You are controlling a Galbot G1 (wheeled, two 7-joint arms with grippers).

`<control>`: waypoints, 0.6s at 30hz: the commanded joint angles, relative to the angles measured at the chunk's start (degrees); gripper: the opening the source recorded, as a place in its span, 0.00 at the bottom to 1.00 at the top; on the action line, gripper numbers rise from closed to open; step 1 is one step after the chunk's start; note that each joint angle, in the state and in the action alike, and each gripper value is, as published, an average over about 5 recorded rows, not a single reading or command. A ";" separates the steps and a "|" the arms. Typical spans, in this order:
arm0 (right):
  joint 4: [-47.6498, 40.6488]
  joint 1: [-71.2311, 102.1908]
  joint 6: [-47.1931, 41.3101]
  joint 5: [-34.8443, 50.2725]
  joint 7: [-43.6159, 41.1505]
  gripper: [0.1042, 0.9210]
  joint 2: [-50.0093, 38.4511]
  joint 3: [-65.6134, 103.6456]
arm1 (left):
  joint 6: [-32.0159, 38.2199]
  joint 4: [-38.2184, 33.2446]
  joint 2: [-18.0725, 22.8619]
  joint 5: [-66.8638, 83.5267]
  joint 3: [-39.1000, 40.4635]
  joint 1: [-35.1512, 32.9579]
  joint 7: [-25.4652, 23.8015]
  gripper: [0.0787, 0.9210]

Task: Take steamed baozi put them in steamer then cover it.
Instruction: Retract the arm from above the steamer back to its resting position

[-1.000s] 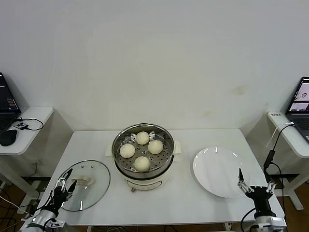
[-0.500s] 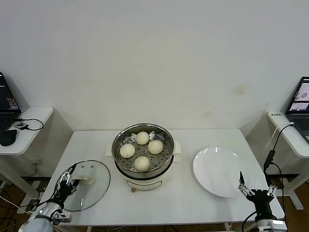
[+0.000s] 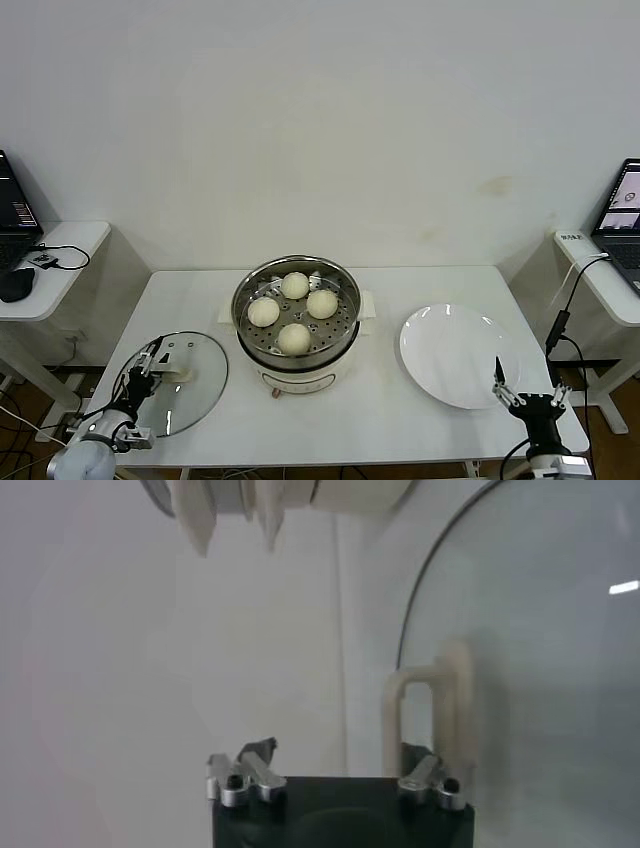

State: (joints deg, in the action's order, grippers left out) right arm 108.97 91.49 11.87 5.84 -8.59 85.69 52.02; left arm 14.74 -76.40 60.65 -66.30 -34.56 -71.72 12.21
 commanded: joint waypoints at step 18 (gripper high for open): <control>-0.39 0.17 0.42 -0.96 -0.20 0.88 -1.02 -1.53 | -2.52 -6.72 -0.19 4.22 -2.99 -4.40 3.29 0.08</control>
State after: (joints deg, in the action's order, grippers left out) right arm 108.75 91.54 12.14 5.11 -8.77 85.13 50.84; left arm 13.68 -76.45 60.82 -64.24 -35.83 -73.24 14.93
